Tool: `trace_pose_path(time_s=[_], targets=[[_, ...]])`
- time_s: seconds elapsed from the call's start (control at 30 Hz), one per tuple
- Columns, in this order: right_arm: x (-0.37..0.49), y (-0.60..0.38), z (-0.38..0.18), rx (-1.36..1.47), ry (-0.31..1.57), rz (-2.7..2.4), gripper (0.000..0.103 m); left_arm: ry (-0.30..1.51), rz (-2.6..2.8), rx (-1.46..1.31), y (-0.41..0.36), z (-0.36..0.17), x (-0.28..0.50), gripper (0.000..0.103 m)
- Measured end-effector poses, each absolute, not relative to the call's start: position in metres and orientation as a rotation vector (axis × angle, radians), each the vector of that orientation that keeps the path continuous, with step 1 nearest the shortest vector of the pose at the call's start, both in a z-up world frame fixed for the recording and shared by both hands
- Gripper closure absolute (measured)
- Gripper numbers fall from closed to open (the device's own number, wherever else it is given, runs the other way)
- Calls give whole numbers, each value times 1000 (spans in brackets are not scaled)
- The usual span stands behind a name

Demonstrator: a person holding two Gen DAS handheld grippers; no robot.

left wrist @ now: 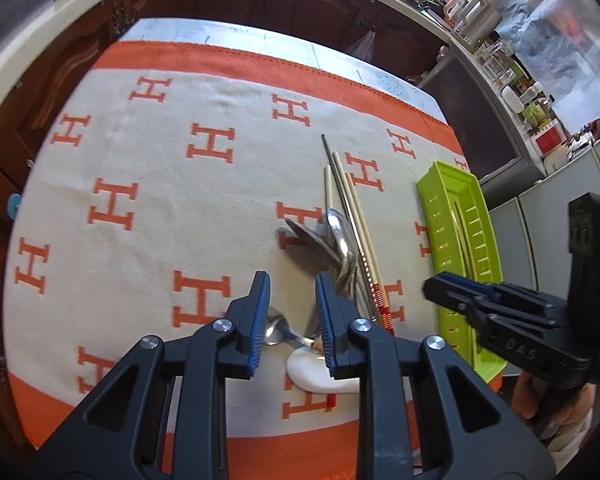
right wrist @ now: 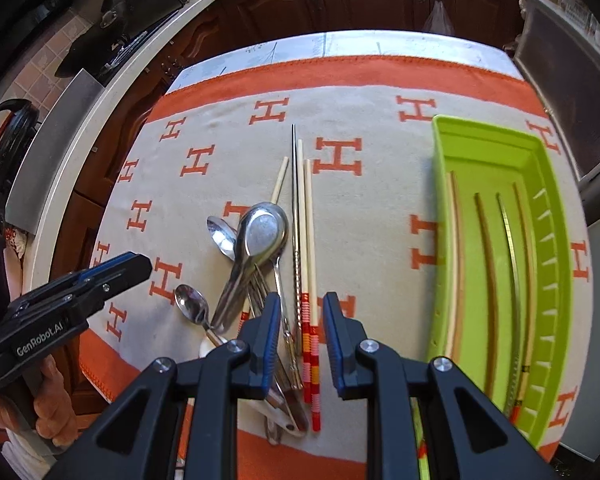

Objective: Organize utensils
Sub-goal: 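Grasp a metal spoon with the left gripper while the right gripper grasps another metal spoon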

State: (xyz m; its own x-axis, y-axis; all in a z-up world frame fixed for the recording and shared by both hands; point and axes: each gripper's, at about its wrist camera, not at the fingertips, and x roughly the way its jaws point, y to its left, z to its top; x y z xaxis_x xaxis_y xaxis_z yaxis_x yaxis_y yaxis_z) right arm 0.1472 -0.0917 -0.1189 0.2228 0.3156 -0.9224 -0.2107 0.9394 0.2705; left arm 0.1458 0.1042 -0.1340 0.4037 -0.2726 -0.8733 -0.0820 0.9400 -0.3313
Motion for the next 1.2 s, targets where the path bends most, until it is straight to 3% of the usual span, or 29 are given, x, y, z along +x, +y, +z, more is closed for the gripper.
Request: trace_pose_path(time_s=[0.6,0.9,1.2], targets=[[167,-84,-143,203,1323,401,82,1247,-85,-609,85,-207,214,83],[175,-70,-153,277,1355,448,81,1203,-84,-670,87,-216,213,93],[183,-59,-153,359,1354,467,68,1170,-86,-686,104,-199,199,95]])
